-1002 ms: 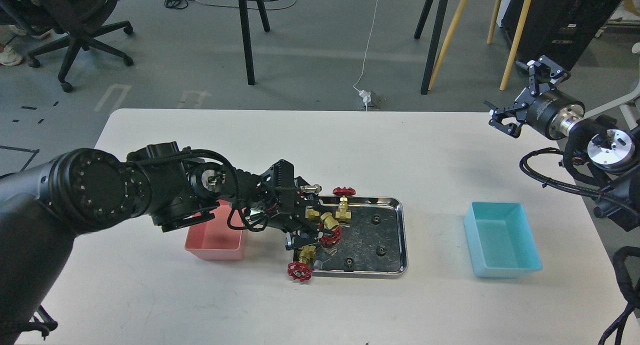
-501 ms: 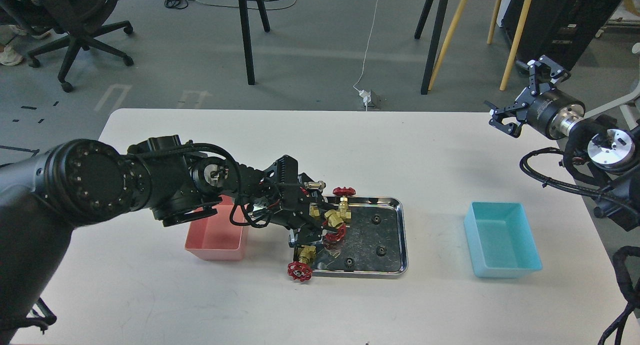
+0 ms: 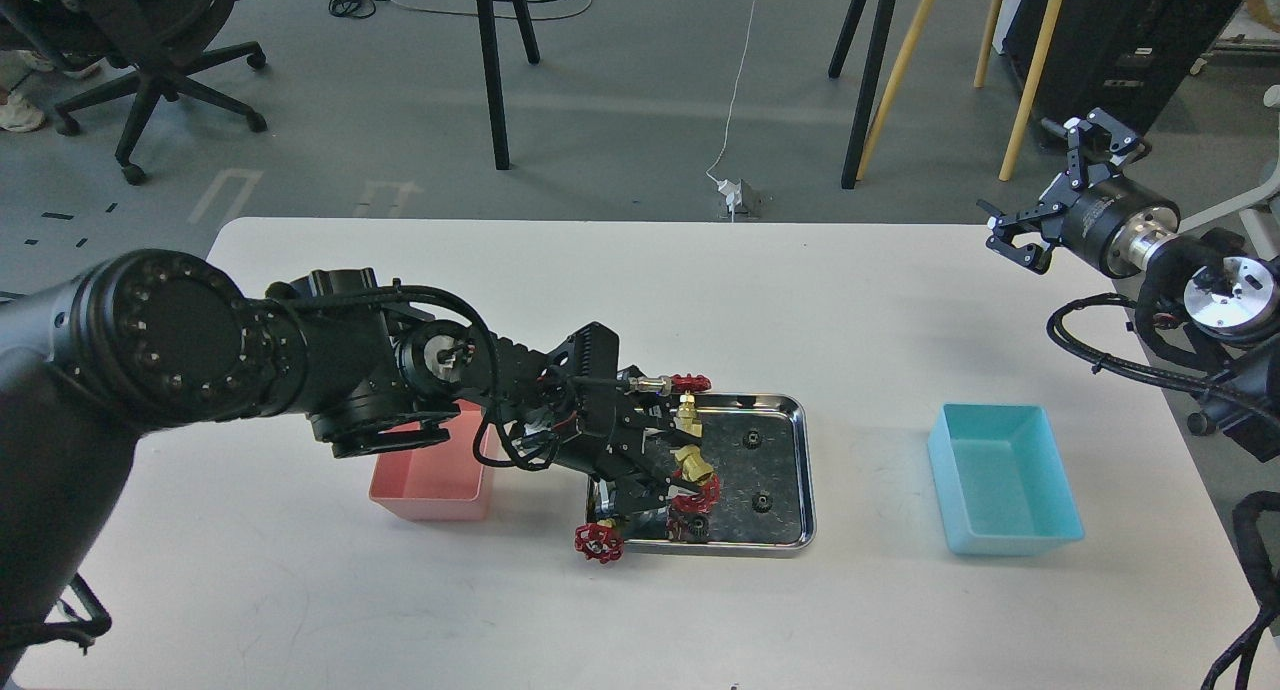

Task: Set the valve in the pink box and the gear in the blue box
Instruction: 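Lift the valve out of the tray with the left gripper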

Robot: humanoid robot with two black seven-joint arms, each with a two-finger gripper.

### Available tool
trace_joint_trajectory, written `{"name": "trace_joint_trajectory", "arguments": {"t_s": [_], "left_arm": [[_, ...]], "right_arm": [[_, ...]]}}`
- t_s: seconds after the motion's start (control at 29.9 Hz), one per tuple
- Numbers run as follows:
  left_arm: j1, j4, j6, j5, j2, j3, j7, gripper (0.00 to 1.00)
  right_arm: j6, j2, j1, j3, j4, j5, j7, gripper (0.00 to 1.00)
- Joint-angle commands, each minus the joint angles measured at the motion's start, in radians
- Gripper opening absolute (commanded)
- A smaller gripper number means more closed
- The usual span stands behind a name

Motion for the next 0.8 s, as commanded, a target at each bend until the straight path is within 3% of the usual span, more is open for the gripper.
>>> {"name": "trace_joint_trajectory", "arguments": {"t_s": [0.0,0.33,0.77], "left_arm": [[-0.024,-0.025,0.000,0.009,0.000,-0.003,0.000,0.26],[-0.113,-0.146,0.000,0.011,0.000,-0.008,0.000,0.26],[-0.264,-0.263,0.000,0.031,0.259,-0.003,0.000,0.25]], "right_arm": [[0.000,0.001,-0.003,0.000,0.000,0.000,0.000,0.99],[0.000,0.003,-0.001,0.000,0.000,0.000,0.000,0.99],[0.000,0.009,-0.001,0.000,0.000,0.000,0.000,0.99]]}}
